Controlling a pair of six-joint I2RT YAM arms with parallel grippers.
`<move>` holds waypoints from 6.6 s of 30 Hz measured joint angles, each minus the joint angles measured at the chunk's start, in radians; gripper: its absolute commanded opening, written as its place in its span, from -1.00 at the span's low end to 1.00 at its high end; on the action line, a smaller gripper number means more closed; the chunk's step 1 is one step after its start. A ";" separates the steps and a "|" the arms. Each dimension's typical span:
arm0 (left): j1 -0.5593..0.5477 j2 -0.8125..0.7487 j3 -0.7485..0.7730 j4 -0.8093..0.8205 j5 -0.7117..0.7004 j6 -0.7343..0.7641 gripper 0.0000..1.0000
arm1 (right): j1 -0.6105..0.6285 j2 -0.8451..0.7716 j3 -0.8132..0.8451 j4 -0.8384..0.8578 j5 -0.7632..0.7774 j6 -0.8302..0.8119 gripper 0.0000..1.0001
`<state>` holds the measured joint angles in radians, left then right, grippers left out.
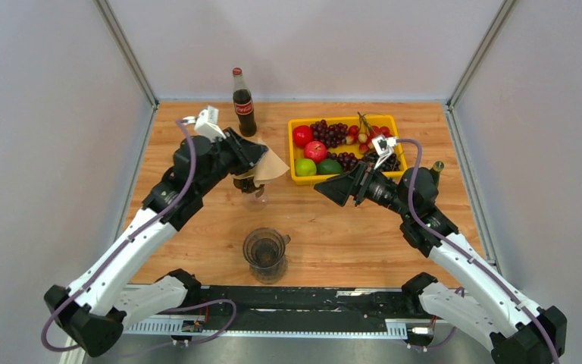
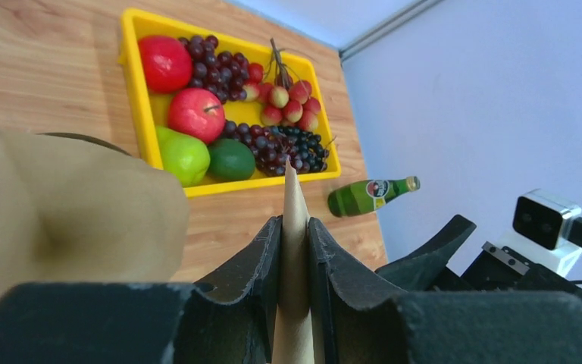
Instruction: Place the coffee filter in the dripper
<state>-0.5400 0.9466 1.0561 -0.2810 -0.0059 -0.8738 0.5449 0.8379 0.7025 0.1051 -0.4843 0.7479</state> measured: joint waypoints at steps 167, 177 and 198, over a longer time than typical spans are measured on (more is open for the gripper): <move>-0.215 -0.008 -0.373 0.605 0.146 0.221 -1.00 | 0.093 -0.149 -0.113 -0.221 0.360 -0.301 0.99; -0.105 0.045 -0.425 0.753 0.362 0.064 -1.00 | 0.093 -0.116 -0.122 -0.078 0.354 -0.250 1.00; -0.105 0.043 -0.425 0.817 0.485 0.000 -1.00 | 0.093 -0.084 -0.122 -0.056 0.378 -0.247 0.98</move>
<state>-0.6453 0.9894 0.6308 0.5358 0.4789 -0.8738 0.6384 0.7544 0.5804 0.0494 -0.1066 0.5007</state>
